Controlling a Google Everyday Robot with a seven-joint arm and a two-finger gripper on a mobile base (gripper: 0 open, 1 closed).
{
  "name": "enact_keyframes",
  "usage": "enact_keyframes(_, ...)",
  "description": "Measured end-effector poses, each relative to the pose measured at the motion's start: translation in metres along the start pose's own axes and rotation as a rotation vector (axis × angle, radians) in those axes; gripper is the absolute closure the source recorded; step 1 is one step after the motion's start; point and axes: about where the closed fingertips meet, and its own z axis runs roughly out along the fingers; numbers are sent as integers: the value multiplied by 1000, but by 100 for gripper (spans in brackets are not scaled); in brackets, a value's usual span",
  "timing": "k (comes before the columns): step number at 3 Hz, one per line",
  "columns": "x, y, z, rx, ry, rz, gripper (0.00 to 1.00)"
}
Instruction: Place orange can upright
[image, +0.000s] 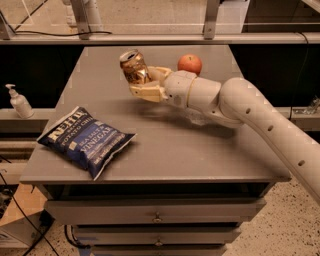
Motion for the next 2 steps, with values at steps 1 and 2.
enact_keyframes(1,2,0,-1,7,10,6,83)
enact_keyframes(2,7,1,-1,11,25,22,59)
